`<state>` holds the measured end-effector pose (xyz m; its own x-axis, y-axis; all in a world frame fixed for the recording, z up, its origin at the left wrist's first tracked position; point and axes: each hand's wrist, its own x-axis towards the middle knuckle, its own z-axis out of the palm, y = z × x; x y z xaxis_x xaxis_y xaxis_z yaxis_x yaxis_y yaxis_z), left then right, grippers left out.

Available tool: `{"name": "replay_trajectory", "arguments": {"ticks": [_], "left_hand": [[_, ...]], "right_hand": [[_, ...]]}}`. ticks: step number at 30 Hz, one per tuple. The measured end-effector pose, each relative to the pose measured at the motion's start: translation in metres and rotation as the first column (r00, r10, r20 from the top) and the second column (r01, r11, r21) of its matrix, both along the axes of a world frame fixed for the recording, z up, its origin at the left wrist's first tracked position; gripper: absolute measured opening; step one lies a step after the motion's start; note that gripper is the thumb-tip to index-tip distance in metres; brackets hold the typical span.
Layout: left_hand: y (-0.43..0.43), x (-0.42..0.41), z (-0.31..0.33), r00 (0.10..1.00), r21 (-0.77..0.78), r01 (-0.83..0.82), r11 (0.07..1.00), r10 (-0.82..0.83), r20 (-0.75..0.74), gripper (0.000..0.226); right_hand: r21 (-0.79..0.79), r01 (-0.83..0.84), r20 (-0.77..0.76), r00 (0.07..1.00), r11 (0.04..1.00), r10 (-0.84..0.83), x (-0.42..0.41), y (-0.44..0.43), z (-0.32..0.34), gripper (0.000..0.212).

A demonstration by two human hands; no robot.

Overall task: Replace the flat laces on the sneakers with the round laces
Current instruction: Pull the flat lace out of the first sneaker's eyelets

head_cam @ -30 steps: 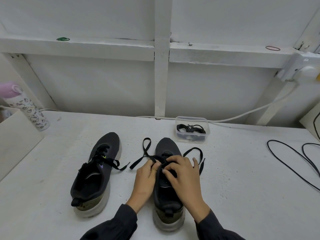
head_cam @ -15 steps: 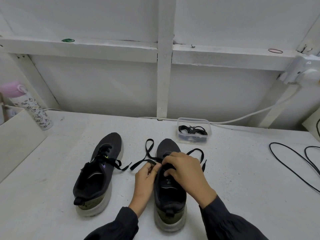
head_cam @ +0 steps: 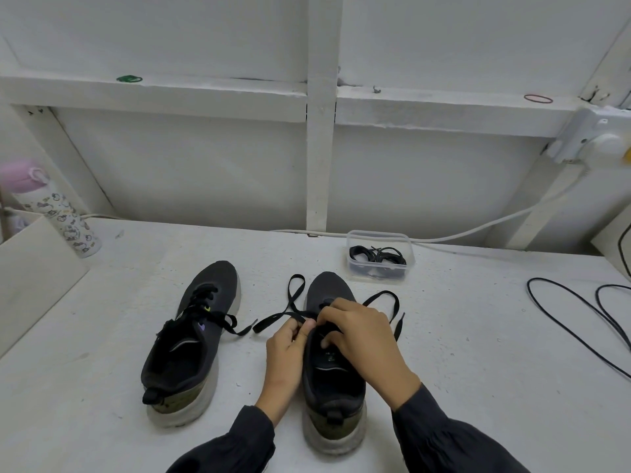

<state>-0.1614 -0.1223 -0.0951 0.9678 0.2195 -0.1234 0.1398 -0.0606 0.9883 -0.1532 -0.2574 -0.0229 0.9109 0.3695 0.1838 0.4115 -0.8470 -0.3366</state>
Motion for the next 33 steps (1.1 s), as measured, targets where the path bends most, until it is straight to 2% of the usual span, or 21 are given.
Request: {"name": "replay_trajectory", "arguments": {"ticks": [9,21,28,31,33], "left_hand": [[0.0,0.0,0.0,0.999,0.148,-0.034,0.988,0.029,0.036,0.031],[0.0,0.0,0.002,0.998,0.188,-0.037,0.981,0.028,0.052,0.036],[0.0,-0.005,0.005,0.998,0.054,-0.046,0.998,0.044,0.045,0.032],[0.0,-0.007,0.006,0.998,-0.021,-0.042,0.999,0.043,0.051,0.05],[0.0,-0.007,0.006,0.997,-0.016,-0.046,0.999,0.047,0.063,0.056]], "right_hand": [[0.051,-0.05,-0.044,0.998,0.997,0.052,0.007,-0.001,-0.003,0.022],[0.093,-0.089,-0.05,0.994,0.992,0.094,0.013,-0.001,-0.008,0.022],[0.096,-0.065,-0.065,0.995,0.993,0.072,0.01,-0.006,-0.002,0.023],[0.097,-0.073,-0.062,0.995,0.993,0.08,0.007,-0.006,0.0,0.026],[0.099,-0.078,-0.083,0.993,0.992,0.086,0.007,-0.005,-0.001,0.027]]}}
